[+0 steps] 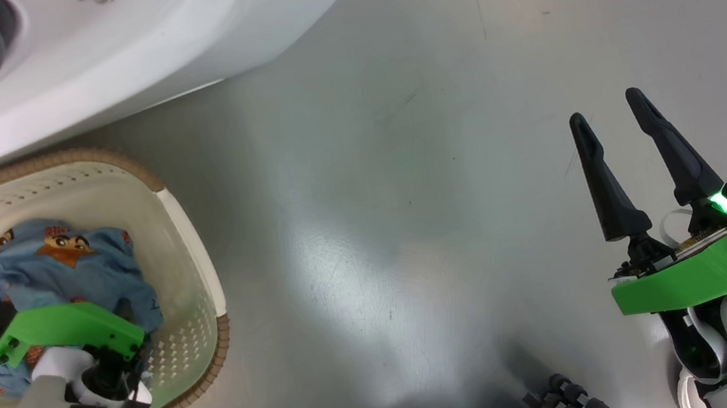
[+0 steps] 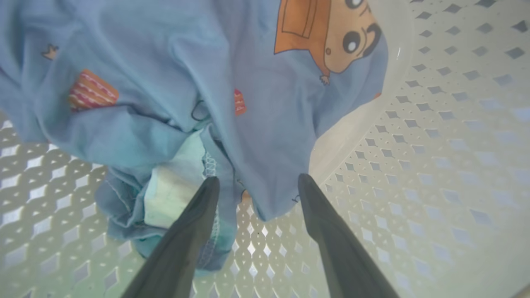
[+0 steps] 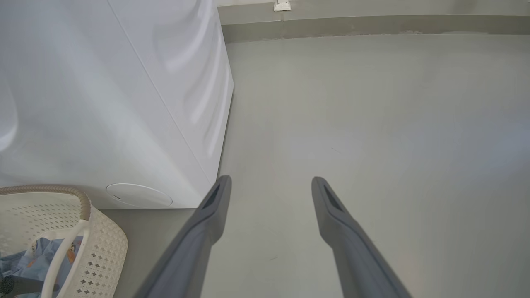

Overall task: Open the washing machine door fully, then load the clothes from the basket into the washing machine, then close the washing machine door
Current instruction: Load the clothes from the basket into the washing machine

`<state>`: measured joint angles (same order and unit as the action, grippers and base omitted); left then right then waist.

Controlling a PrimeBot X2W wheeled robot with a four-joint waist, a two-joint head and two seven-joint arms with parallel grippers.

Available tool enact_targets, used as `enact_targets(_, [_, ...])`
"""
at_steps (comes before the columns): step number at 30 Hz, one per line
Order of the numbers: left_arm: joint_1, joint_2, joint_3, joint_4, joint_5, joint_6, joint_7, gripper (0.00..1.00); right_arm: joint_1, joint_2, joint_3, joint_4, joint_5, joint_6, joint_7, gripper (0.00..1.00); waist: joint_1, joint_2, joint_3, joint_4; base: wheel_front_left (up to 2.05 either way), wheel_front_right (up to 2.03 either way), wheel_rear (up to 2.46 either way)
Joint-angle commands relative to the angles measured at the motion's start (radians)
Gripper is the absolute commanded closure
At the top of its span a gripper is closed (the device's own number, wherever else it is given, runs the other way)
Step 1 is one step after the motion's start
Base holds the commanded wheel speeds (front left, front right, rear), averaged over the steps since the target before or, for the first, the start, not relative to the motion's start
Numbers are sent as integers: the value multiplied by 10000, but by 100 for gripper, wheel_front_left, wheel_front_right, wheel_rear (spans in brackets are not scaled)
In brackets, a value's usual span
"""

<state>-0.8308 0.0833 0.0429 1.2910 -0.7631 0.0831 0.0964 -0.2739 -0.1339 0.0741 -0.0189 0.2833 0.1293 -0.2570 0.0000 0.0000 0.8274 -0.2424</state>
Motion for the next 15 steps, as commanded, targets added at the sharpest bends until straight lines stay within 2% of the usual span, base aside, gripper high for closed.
enact_targets(1, [225, 349, 159, -4, -100, -27, -55, 0, 173, -145, 122, -211, -61, 14, -48, 0, 0, 0, 46, 2, 0, 0, 0])
enact_targets(15, [192, 518, 116, -3, -196, -363, -381, 0, 11, -92, 274, -153, -37, 14, -48, 0, 0, 0, 141, -103, 0, 0, 0])
